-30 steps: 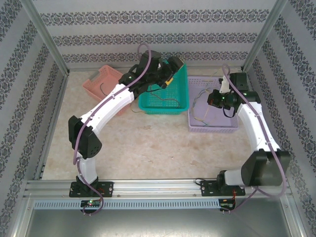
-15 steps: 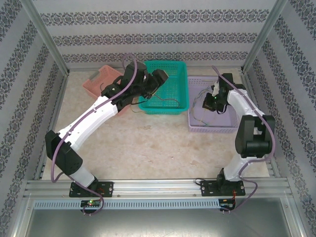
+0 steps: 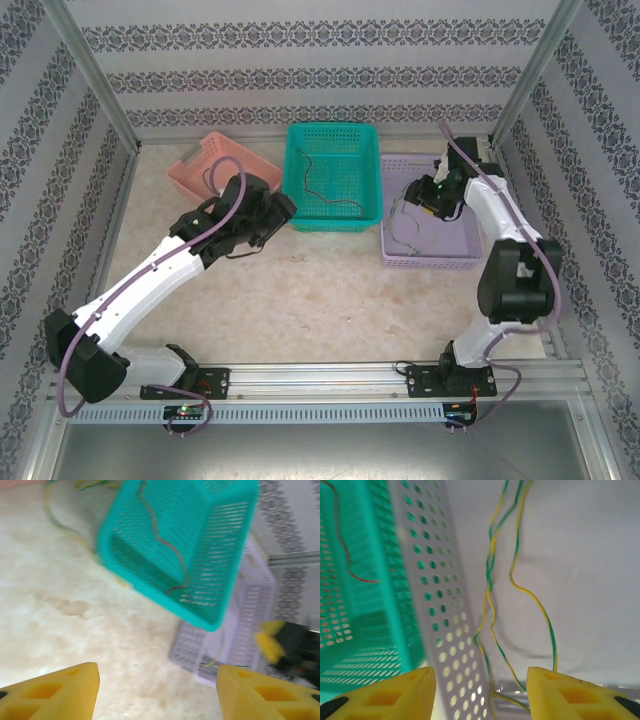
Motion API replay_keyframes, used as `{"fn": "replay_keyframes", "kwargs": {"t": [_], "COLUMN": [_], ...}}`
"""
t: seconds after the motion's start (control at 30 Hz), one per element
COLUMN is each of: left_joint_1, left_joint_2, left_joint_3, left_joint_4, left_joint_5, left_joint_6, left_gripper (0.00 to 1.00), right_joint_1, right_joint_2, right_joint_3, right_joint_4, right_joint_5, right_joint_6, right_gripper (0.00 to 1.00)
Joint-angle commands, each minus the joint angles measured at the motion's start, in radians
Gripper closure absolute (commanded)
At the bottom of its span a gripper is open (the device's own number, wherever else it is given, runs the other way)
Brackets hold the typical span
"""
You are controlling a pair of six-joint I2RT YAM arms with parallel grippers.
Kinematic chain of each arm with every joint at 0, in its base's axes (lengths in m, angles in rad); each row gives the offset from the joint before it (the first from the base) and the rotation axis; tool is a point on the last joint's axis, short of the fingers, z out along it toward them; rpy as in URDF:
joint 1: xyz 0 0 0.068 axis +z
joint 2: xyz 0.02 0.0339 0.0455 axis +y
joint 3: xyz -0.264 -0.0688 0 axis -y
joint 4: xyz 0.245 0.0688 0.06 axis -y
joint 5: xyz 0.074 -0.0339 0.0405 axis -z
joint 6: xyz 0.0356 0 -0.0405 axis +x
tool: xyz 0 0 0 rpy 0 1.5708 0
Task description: Untangle the cables
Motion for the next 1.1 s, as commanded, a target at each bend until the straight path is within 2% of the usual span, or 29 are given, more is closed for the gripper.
{"fn": "replay_keyframes", "kwargs": {"t": [0.0, 0.13, 0.23, 0.37, 0.43, 0.5, 0.63, 0.73, 1.07], "left_joint_1": [0.029, 0.072, 0.098, 0.105, 0.104, 0.105, 0.111, 0.124, 0.140], "left_joint_2": [-0.054, -0.080, -0.063, 0.081, 0.156, 0.221, 0.335, 0.430, 0.611], "left_joint_3": [-0.088, -0.214, -0.311, -0.330, -0.330, -0.355, -0.342, -0.332, -0.229], "left_joint_4": [-0.094, -0.077, 0.041, 0.220, 0.303, 0.467, 0.637, 0.739, 0.864], "left_joint_5": [-0.041, 0.006, 0.037, 0.020, -0.003, -0.047, -0.141, -0.146, -0.183], "left_joint_6": [-0.063, -0.118, -0.174, -0.208, -0.263, -0.337, -0.415, -0.504, -0.632], "left_gripper": [0.39, 0.44, 0.51, 0.53, 0.54, 0.53, 0.51, 0.50, 0.47], "right_joint_1": [-0.009, 0.030, 0.136, 0.301, 0.361, 0.404, 0.425, 0.424, 0.409], "right_joint_2": [-0.141, -0.304, -0.417, -0.511, -0.537, -0.554, -0.568, -0.581, -0.598], "right_joint_3": [0.025, -0.090, -0.231, -0.384, -0.422, -0.442, -0.452, -0.452, -0.452], "right_joint_4": [0.011, 0.115, 0.227, 0.310, 0.324, 0.328, 0.313, 0.302, 0.266], "right_joint_5": [0.102, 0.185, 0.228, 0.275, 0.289, 0.286, 0.273, 0.272, 0.236], "right_joint_6": [0.049, 0.096, 0.106, 0.148, 0.160, 0.163, 0.167, 0.166, 0.144], "right_gripper": [0.48, 0.51, 0.52, 0.53, 0.53, 0.53, 0.53, 0.53, 0.53]}}
